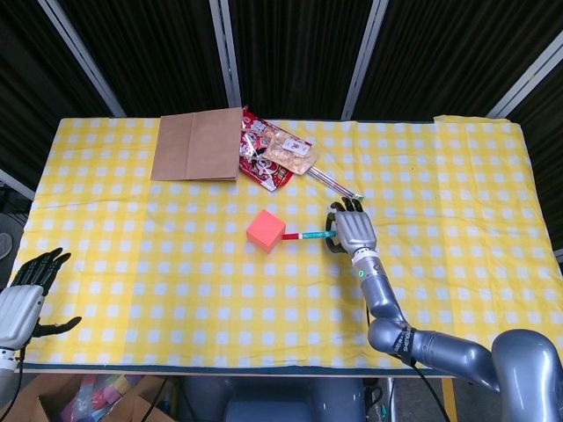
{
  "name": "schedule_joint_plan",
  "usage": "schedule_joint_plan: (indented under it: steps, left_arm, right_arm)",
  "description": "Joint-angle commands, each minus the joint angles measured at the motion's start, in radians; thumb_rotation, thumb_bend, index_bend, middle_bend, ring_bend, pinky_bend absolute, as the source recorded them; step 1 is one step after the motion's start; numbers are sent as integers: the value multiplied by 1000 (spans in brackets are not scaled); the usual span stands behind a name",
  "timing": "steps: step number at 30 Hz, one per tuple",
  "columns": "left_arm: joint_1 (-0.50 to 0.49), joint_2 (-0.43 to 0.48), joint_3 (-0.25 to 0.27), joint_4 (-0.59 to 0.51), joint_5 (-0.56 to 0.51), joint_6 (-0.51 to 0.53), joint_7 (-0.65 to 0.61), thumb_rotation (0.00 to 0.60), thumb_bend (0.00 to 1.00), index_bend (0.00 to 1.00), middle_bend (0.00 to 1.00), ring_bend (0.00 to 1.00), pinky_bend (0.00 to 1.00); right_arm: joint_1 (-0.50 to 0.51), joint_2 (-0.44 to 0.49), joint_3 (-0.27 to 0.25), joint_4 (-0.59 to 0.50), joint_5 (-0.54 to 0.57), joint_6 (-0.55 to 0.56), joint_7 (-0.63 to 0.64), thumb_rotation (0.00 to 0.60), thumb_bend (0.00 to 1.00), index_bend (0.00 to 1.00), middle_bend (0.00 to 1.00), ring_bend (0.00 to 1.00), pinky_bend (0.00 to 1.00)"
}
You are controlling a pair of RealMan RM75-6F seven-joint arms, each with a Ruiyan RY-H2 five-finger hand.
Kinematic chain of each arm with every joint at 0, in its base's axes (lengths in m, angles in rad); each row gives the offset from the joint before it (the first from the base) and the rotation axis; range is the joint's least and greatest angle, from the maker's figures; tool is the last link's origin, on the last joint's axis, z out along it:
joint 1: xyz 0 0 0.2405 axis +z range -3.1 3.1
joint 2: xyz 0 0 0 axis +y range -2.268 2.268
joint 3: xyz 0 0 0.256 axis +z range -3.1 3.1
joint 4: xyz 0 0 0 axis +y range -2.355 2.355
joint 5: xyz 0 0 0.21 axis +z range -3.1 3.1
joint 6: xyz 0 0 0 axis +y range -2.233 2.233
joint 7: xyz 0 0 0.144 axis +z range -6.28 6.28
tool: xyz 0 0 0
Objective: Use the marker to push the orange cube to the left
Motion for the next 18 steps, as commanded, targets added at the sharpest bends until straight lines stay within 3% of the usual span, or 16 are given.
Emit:
schedule_joint_plan:
  steps: [1,10,18]
  left_arm:
    - [0,1,0,0,1,-1,-2,600,0,0,0,0,49]
    - [0,3,2,-1,4,-2,-7,600,0,0,0,0,49]
    - [-3,3,3,-3,-1,-8,-1,600,0,0,0,0,49]
  right_arm:
    - [-2,-4,-5,8,34,21,-25,600,484,647,202,0,0]
    - [-8,0,1,69,86,27,-46,600,484,648,202,0,0]
    - [-7,11,19,111,66,-3,-10,600,484,648,202,0,0]
